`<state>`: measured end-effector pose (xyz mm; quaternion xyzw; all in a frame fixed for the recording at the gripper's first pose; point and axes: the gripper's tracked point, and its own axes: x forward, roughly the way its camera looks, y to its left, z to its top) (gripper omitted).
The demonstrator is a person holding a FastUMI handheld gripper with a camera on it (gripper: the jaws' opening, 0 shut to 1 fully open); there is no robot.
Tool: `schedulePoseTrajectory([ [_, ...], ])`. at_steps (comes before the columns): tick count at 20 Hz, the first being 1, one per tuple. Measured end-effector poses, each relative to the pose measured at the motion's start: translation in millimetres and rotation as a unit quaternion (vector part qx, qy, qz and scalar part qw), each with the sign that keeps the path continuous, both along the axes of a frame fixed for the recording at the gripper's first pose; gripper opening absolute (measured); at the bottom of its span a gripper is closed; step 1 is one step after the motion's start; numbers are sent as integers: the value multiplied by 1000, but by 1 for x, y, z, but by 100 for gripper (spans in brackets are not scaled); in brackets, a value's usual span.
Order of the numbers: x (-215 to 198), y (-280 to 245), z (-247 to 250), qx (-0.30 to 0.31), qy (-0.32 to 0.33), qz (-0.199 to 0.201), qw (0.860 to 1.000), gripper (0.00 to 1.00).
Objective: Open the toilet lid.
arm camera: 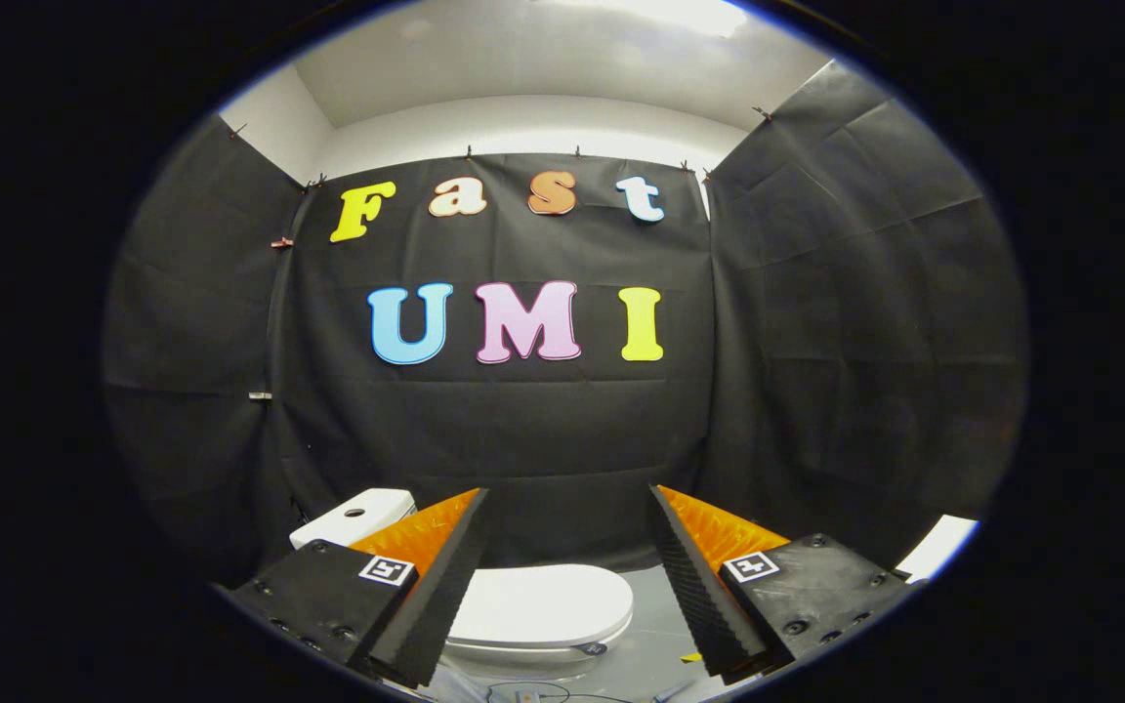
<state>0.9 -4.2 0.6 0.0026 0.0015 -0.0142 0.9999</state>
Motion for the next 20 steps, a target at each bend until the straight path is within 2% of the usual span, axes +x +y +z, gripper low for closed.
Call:
schedulePoseTrajectory([
  [7,20,-28,-37,20,30,-29,999,99],
  [13,54,-50,-118,69,90,-14,993,99],
  [16,74,-63,-161,114,121,-15,986,100],
  [20,93,-74,-228,192,173,-4,966,98],
])
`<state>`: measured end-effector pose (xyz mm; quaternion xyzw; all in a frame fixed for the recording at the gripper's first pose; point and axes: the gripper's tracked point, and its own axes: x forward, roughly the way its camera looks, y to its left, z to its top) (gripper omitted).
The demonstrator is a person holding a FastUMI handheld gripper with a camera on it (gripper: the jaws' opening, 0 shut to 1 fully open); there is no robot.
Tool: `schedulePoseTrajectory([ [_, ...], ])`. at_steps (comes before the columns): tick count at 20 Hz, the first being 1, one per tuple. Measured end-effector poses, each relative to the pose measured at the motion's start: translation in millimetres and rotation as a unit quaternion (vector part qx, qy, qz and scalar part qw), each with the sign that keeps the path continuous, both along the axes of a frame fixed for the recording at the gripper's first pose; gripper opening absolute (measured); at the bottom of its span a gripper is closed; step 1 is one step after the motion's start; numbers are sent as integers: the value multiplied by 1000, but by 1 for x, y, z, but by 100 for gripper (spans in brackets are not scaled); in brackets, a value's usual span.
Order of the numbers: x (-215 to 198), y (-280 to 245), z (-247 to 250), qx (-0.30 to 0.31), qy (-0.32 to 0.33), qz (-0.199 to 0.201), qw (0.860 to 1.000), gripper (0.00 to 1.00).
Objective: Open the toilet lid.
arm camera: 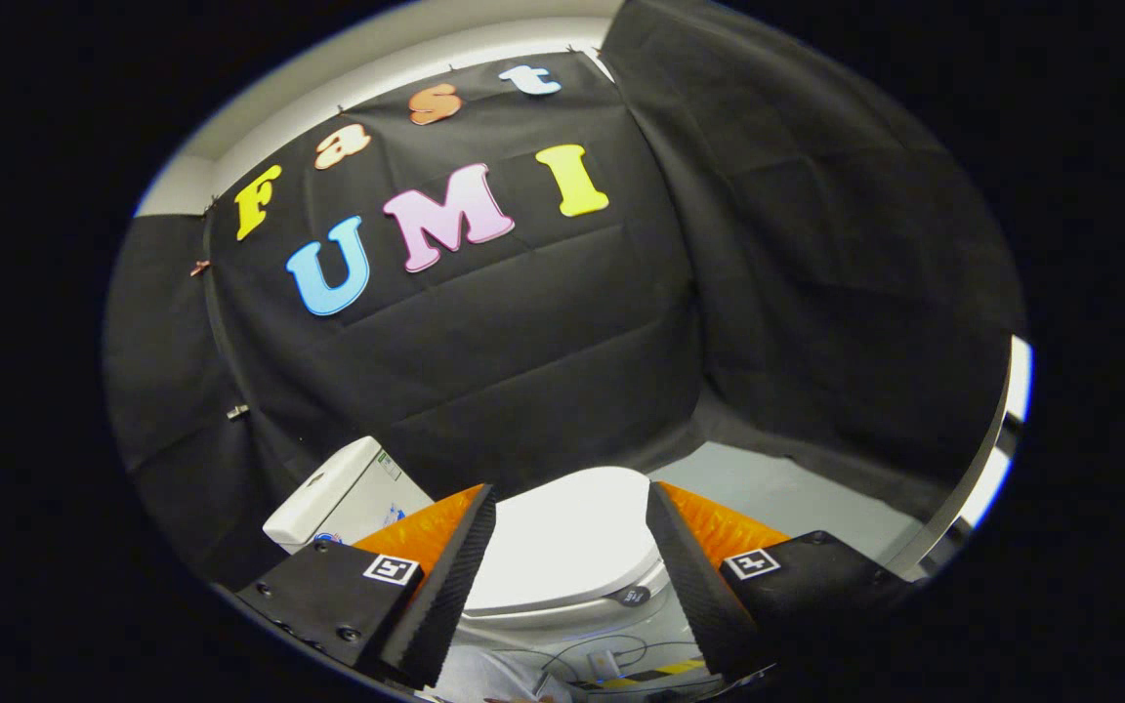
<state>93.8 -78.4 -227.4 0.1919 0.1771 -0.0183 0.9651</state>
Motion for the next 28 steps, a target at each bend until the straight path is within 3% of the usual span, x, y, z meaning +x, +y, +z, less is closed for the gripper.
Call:
schedulePoseTrajectory([
  [9,24,-26,-146,102,128,-22,986,98],
  [15,22,-34,-247,185,222,-57,956,98],
  [20,23,-21,-284,237,243,-53,939,97],
  [25,24,-2,-323,277,272,-54,920,86],
  [28,35,4,-326,305,256,-51,916,72],
])
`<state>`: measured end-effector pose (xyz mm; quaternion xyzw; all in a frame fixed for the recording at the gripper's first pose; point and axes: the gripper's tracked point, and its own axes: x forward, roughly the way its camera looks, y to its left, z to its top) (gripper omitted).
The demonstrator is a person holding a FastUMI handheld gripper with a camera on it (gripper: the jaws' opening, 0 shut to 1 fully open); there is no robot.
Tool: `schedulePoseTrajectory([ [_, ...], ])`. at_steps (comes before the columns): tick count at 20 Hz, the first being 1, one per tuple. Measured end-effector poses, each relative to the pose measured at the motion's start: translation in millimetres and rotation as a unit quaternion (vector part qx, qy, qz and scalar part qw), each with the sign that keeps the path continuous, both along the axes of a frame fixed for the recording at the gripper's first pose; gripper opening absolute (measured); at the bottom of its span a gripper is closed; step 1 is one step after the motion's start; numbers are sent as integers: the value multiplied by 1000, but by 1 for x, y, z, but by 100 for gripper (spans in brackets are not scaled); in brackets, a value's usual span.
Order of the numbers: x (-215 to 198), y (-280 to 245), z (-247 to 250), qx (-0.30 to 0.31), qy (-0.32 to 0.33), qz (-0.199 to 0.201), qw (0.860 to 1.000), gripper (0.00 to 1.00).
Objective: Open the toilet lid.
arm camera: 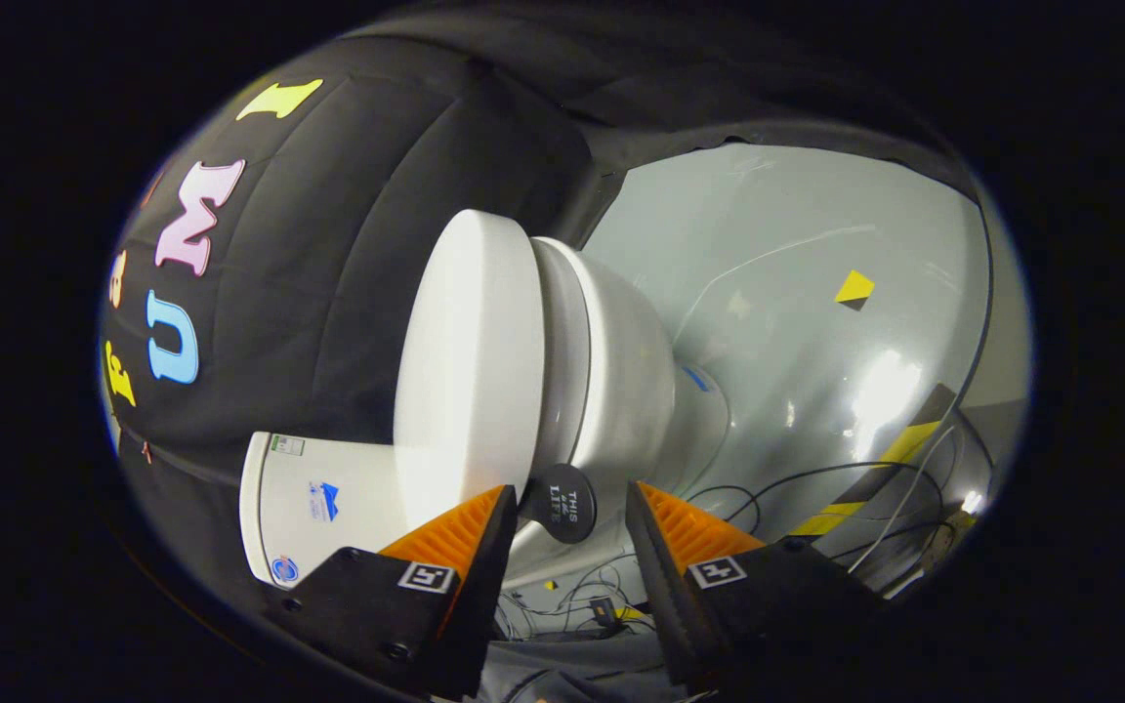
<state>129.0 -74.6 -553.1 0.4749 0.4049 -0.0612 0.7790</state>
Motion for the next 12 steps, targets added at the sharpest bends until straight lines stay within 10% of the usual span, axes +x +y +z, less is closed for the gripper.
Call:
schedulePoseTrajectory([
  [4,4,1,-4,12,-15,-3,1000,32],
  [12,2,2,-4,4,-21,2,1000,25],
])
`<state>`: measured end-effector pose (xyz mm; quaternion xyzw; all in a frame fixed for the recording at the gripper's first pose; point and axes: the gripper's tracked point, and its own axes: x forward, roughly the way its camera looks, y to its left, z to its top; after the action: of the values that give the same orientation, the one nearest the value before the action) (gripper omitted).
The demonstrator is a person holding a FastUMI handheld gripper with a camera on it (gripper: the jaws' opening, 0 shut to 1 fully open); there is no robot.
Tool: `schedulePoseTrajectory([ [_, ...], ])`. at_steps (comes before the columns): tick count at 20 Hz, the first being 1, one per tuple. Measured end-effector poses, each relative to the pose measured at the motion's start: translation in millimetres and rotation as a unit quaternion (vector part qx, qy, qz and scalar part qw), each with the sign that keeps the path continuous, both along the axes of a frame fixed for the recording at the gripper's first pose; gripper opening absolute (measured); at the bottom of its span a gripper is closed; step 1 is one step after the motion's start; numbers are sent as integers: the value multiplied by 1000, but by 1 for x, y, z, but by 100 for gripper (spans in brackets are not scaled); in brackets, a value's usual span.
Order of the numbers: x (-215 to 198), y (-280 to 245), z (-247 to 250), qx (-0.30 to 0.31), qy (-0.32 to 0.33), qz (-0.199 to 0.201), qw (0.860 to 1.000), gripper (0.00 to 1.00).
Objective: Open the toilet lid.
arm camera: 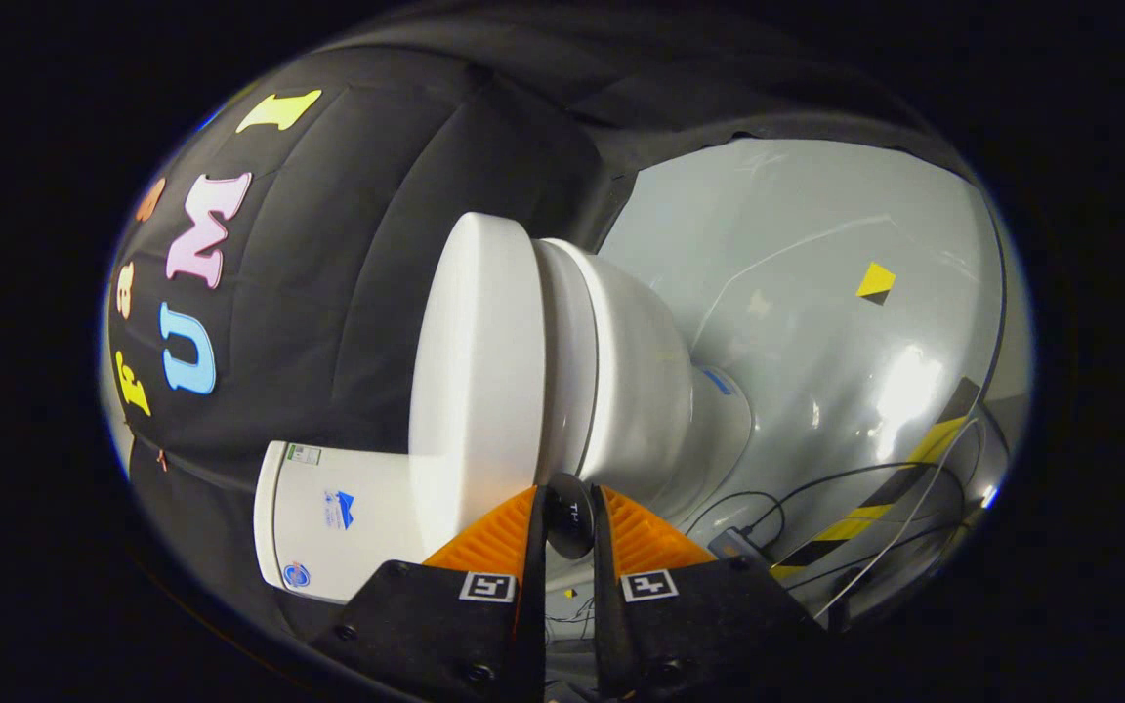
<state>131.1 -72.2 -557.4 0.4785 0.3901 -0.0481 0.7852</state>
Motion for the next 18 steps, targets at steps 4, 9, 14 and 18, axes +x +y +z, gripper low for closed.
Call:
schedulePoseTrajectory([
  [4,-5,1,11,-11,-6,-1,1000,25],
  [9,5,-2,19,-109,8,44,993,5],
  [14,16,10,75,-214,-28,92,972,5],
  [18,22,38,145,-340,-92,144,925,5],
])
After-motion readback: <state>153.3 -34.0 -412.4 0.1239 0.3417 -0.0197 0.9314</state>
